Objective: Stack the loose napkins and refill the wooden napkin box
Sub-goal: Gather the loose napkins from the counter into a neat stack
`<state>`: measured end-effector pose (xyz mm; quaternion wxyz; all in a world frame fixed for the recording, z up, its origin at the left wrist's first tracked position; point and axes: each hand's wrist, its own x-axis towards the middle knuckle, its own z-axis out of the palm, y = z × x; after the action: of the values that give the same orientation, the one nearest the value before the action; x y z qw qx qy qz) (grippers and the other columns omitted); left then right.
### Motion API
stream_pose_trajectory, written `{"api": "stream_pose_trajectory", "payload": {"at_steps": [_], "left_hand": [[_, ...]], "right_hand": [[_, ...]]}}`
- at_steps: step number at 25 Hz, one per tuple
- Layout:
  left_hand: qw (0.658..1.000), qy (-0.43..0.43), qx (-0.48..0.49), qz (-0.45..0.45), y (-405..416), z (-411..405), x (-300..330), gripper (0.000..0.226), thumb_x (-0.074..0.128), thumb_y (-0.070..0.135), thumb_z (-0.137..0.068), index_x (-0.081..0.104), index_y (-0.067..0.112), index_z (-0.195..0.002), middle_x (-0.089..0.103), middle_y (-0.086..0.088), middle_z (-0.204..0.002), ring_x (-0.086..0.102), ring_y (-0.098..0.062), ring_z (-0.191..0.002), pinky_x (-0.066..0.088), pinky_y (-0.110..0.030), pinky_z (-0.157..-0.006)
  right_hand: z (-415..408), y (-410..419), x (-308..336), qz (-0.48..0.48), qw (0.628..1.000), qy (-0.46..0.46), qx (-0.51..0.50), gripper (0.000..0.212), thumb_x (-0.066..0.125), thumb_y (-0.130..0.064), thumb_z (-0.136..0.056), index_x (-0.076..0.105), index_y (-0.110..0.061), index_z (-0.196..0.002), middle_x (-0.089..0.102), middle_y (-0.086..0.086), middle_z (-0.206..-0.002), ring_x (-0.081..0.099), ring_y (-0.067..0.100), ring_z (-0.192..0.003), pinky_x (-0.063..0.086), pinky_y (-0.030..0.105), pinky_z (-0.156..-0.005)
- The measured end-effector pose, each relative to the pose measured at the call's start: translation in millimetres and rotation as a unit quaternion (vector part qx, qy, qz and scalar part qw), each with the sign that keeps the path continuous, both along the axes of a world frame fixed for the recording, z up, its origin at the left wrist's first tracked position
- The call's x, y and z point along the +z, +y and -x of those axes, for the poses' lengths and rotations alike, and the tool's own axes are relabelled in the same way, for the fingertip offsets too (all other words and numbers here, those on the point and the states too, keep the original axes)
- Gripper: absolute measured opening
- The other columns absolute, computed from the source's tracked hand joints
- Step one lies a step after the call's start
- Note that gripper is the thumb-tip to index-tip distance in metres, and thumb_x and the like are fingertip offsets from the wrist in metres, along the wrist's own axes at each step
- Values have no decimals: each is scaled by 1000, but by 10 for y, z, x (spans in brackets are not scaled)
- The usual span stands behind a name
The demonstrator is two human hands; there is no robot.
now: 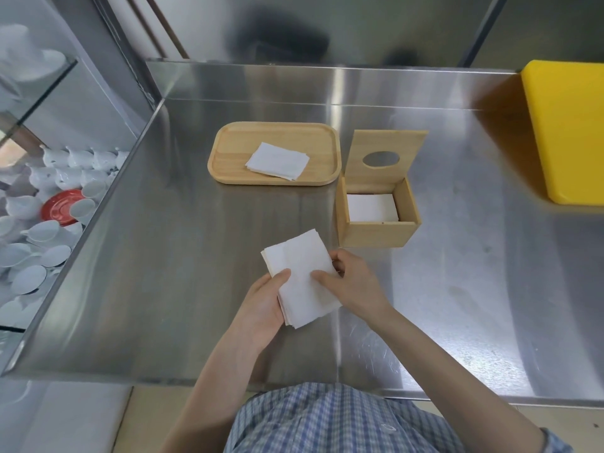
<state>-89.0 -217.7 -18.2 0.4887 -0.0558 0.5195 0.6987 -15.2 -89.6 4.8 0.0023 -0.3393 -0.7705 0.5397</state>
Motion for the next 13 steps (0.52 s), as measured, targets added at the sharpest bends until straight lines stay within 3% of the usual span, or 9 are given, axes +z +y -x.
{"api": "stream_pose_trajectory", "payload": {"at_steps": [2, 4, 7, 10, 13], "left_hand": [[1000, -2, 9, -5, 6, 3, 5, 35, 41, 17, -94, 54, 3, -125, 64, -15, -115, 67, -24, -88, 55, -36, -71], [999, -10, 27, -21, 17, 8, 28, 36, 41, 18, -94, 54, 4, -124, 64, -14, -116, 67, -24, -89, 53, -38, -77], [993, -21, 64, -93, 52, 11, 100, 36, 39, 20, -95, 51, 9, -127, 65, -10, -117, 71, -18, -89, 56, -36, -80], [986, -16, 85, -146, 110, -11, 152, 42, 36, 23, -96, 43, 10, -136, 60, -10, -126, 69, -18, -96, 58, -32, -79], [982, 0, 84, -172, 150, -60, 166, 44, 35, 24, -96, 42, 10, -137, 61, -9, -124, 66, -20, -102, 58, -31, -80]], "right_hand": [[-18, 2, 13, 8, 1000, 9, -21, 29, 61, -22, -87, 57, -12, -114, 59, -4, -98, 55, 14, -91, 42, 15, -67], [-55, 3, 25, 23, 998, 14, -53, 42, 62, -27, -87, 50, -16, -125, 55, -5, -106, 53, 12, -99, 46, 22, -83], [-123, -4, 36, 139, 987, 6, -86, 61, 63, -34, -85, 37, -18, -137, 50, -3, -121, 50, 14, -114, 41, 32, -105], [-166, -37, 58, 317, 945, 30, -70, 29, 60, -31, -88, 58, -19, -114, 63, -3, -109, 57, 14, -100, 43, 32, -95], [-154, -83, 32, 377, 923, 50, -62, 9, 58, -22, -90, 63, -23, -97, 67, -1, -105, 60, 17, -98, 45, 34, -98]]}}
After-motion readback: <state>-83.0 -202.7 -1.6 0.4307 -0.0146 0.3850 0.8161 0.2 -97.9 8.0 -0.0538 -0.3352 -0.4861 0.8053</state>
